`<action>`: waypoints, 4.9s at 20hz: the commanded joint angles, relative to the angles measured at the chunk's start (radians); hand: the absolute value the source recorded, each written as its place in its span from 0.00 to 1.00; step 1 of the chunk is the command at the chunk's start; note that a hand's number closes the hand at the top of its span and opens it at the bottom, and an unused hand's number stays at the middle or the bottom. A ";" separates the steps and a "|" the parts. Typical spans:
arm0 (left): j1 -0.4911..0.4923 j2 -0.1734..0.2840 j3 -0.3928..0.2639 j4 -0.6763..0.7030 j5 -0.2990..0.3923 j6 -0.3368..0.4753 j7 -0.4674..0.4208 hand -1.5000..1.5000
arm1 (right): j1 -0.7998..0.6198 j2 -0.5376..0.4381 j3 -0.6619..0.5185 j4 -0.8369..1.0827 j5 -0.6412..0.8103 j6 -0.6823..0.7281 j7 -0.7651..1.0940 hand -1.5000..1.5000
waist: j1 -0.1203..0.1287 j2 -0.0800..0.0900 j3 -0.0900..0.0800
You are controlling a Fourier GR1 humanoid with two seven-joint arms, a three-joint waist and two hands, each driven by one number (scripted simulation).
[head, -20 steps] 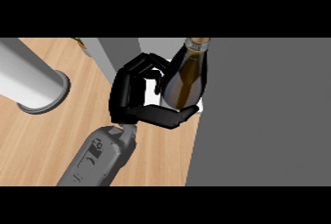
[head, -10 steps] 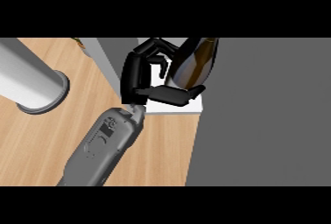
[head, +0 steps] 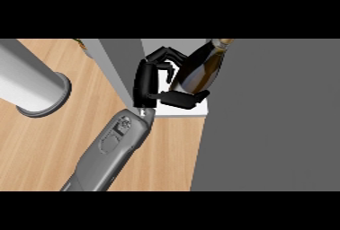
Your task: Pick up the wine, place it into the cabinet and close the cabinet
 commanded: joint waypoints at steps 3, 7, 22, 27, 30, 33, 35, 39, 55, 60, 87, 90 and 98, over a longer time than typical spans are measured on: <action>-0.029 0.000 0.011 0.118 0.049 0.003 -0.096 1.00 | 0.089 0.023 -0.038 -0.076 -0.102 0.026 -0.031 0.00 | -0.001 0.002 0.000; -0.028 0.000 -0.031 0.200 0.136 0.004 -0.190 1.00 | 0.100 0.035 -0.055 -0.056 -0.121 0.053 -0.084 0.00 | -0.008 0.005 0.001; -0.055 -0.001 -0.101 0.474 0.192 0.033 -0.323 1.00 | 0.034 0.060 0.044 -0.064 -0.009 0.002 -0.017 0.00 | -0.006 0.002 -0.001; -0.090 -0.001 -0.062 0.586 0.301 0.025 -0.462 1.00 | 0.093 0.071 0.063 -0.077 -0.038 0.032 -0.041 0.00 | -0.025 0.008 -0.001; -0.155 -0.001 -0.011 0.655 0.332 -0.016 -0.481 1.00 | 0.039 0.025 -0.044 -0.048 -0.137 0.055 -0.029 0.00 | -0.028 0.008 0.000; -0.187 -0.001 0.066 0.723 0.370 -0.081 -0.529 1.00 | 0.043 0.020 -0.048 -0.066 -0.129 0.050 -0.004 0.00 | -0.033 0.010 -0.001; -0.215 0.000 0.043 0.706 0.409 -0.063 -0.488 1.00 | 0.024 0.014 -0.077 -0.001 -0.162 0.075 -0.050 0.00 | -0.027 0.009 0.000; -0.235 -0.001 0.061 0.826 0.421 -0.068 -0.558 1.00 | 0.011 0.042 -0.006 -0.051 -0.094 0.034 -0.012 0.00 | -0.050 0.014 -0.001; -0.415 0.054 0.099 1.065 0.363 -0.005 -0.524 1.00 | 0.001 0.054 -0.007 0.024 -0.108 0.060 -0.073 0.00 | -0.067 0.032 -0.001; -0.466 0.038 0.108 1.094 0.360 0.022 -0.467 1.00 | 0.025 0.078 0.022 -0.010 -0.082 0.049 -0.070 0.00 | -0.072 0.029 -0.001; -0.213 0.000 0.225 1.038 0.512 -0.276 -0.570 1.00 | -0.008 0.101 0.063 0.017 -0.091 0.066 -0.084 0.00 | -0.130 0.034 -0.003; -0.209 0.000 0.227 1.034 0.545 -0.262 -0.525 1.00 | -0.016 0.098 0.054 0.027 -0.106 0.073 -0.082 0.00 | -0.135 0.030 -0.003; -0.144 -0.001 0.187 1.027 0.566 -0.243 -0.567 1.00 | -0.039 0.112 0.062 0.046 -0.121 0.075 -0.081 0.00 | -0.173 0.039 -0.005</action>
